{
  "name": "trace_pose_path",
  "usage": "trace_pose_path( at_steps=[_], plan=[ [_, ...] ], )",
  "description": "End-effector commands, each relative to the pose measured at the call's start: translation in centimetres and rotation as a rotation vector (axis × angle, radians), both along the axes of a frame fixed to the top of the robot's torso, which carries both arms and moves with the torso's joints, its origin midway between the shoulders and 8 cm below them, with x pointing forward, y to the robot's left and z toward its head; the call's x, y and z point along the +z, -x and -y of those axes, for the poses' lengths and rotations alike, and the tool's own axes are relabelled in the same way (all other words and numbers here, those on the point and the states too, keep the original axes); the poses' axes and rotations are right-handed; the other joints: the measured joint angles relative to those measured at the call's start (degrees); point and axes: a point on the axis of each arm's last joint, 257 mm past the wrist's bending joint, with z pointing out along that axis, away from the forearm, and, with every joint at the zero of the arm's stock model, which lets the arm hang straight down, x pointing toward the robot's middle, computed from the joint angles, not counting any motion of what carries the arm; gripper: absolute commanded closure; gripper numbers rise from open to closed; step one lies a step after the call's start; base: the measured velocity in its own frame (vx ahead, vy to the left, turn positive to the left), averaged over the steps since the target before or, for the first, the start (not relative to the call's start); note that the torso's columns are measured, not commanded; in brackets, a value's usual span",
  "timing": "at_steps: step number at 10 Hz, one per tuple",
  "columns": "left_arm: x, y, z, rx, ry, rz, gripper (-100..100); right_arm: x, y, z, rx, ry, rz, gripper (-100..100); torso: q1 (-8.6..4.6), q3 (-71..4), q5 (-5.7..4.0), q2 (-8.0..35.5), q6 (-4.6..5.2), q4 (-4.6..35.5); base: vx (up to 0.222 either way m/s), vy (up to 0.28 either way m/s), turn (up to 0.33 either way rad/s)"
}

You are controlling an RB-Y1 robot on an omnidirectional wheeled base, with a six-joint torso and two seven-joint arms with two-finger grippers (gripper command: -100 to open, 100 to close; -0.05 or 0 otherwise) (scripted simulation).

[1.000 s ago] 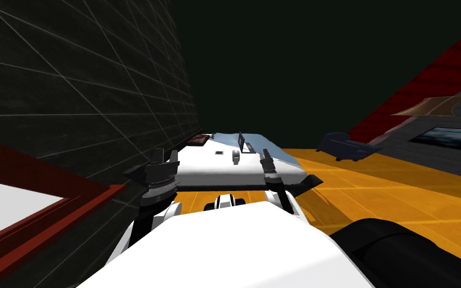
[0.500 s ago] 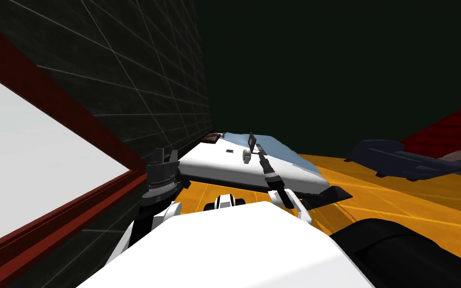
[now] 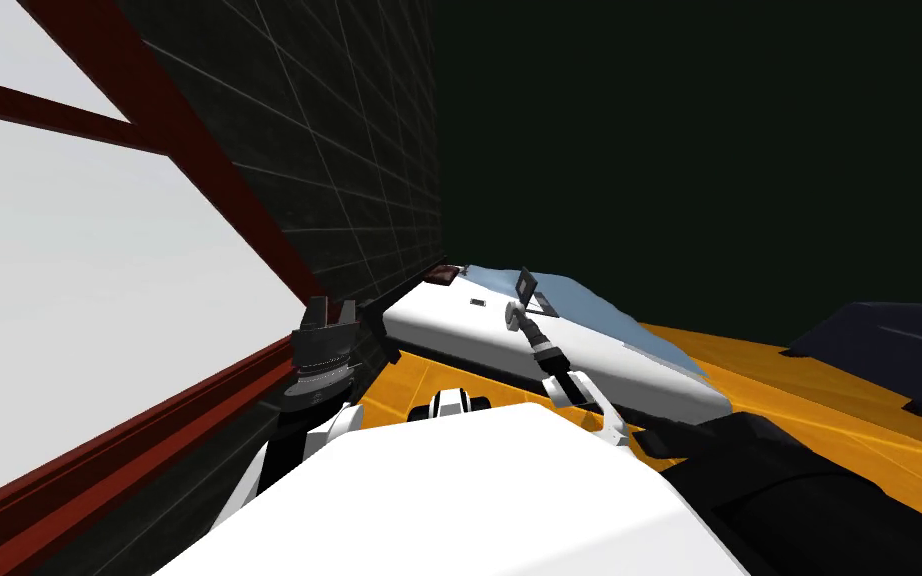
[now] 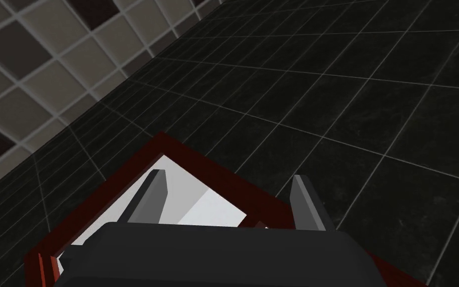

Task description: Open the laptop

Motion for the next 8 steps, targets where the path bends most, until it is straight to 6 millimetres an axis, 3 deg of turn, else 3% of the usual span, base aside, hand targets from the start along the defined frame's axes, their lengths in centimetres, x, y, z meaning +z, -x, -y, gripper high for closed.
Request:
trace_pose_path(
  at_steps=[1, 2, 4, 5, 7, 8],
  plan=[
    [0.0, 0.0, 0.0, 0.000, 0.000, 0.000, 0, -2.5, -0.8, 2.5, -0.049, 0.114, -0.072, -100, -0.01, 0.0, 0.01, 0.0, 0.01, 0.0, -0.009, 0.106, 0.190],
    [0.0, 0.0, 0.0, 0.000, 0.000, 0.000, 0, -2.5, -0.8, 2.5, -0.049, 0.114, -0.072, -100, -0.11, 0.0, -0.02, 0.0, 0.06, 0.0, 0.002, 0.052, -0.006],
    [0.0, 0.0, 0.0, 0.000, 0.000, 0.000, 0, -4.3, -1.7, 5.8, -0.111, 0.259, -0.145, -100, -0.22, -0.1, -0.07, -0.1, -0.03, 0.0, 0.010, 0.071, 0.316],
    [0.0, 0.0, 0.0, 0.000, 0.000, 0.000, 0, -4.9, -1.6, 6.2, -0.116, 0.258, -0.157, -100, 0.00, -0.1, 0.00, -0.1, -0.02, 0.0, 0.007, 0.074, 0.140],
    [0.0, 0.0, 0.0, 0.000, 0.000, 0.000, 0, -6.4, -2.2, 10.2, -0.189, 0.404, -0.231, -100, -0.04, 0.0, -0.01, 0.0, -0.01, 0.0, 0.001, 0.078, 0.292],
    [0.0, 0.0, 0.0, 0.000, 0.000, 0.000, 0, -6.9, -2.1, 10.6, -0.194, 0.403, -0.242, -100, -0.03, 0.0, 0.00, 0.0, -0.01, 0.0, 0.012, 0.067, 0.135]
  ],
)
